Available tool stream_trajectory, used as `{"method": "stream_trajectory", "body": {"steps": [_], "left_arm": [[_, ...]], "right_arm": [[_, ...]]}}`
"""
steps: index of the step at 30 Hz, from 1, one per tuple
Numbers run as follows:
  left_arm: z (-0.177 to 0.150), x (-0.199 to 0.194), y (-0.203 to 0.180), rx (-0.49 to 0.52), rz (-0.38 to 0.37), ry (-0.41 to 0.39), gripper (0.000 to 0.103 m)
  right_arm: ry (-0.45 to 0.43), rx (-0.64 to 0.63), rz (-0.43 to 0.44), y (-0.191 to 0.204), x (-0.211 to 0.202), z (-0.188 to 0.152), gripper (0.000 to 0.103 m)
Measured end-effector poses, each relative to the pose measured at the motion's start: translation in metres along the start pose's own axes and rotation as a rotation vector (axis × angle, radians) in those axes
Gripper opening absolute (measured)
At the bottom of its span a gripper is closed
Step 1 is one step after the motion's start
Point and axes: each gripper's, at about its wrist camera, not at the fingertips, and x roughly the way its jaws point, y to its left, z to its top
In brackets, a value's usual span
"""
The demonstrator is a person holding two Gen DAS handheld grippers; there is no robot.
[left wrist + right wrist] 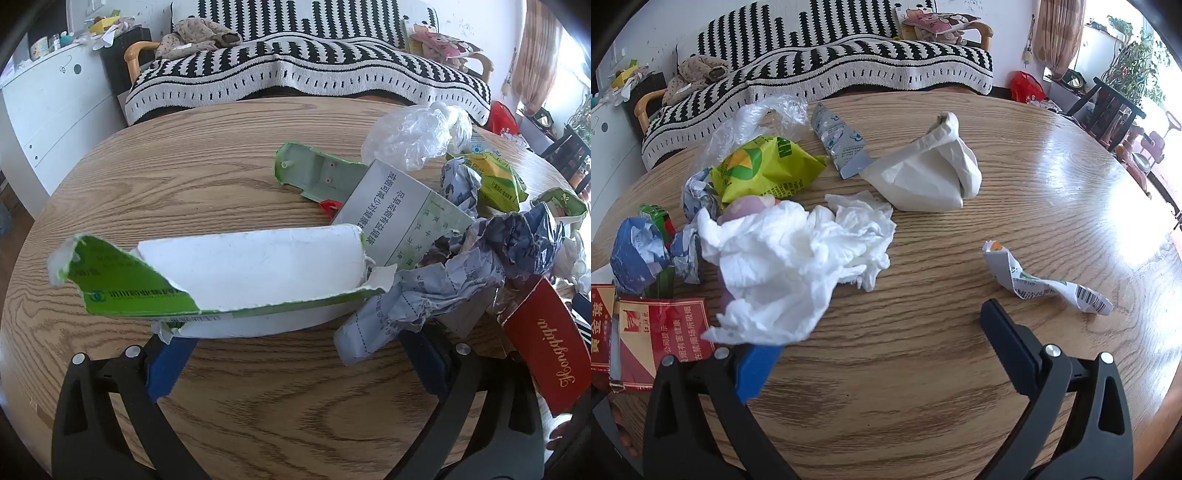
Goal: Collect trash
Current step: 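Move both tools toward the white-and-green paper box and receipt strip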
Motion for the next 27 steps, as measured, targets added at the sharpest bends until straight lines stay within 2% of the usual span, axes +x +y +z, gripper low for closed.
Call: {"method": "stream_trajectory", "body": {"steps": [10, 14, 17, 20, 23, 27], "left_arm": [[0.000, 0.000, 0.000, 0.005, -0.005, 0.001, 0.097], [0.000, -0.002, 0.002, 0.011, -0.022, 0.035, 0.097], [0.002, -0.014, 0.006, 0.008, -0.061, 0.054, 0.097], [0.004, -0.028, 0.020, 0.016, -0.042, 0.011, 0.097], [0.000, -0.035, 0.035, 0.012, -0.021, 0.001, 0.097], [-0.002, -0.040, 0.055, -0.008, -0.033, 0.018, 0.097]], "right_arm": [[-0.002, -0.018, 0.004, 0.001, -0.003, -0.002, 0.098], [0.019, -0.045, 0.079, 0.000, -0.007, -0.002, 0.097], [-0.032, -0.082, 0.170, 0.002, -0.032, -0.003, 0.097], [-0.128, -0.133, 0.212, 0.004, -0.060, -0.005, 0.097], [-0.191, -0.150, 0.191, 0.004, -0.075, -0.004, 0.097], [-0.206, -0.117, 0.186, -0.006, -0.084, -0.003, 0.097]]}}
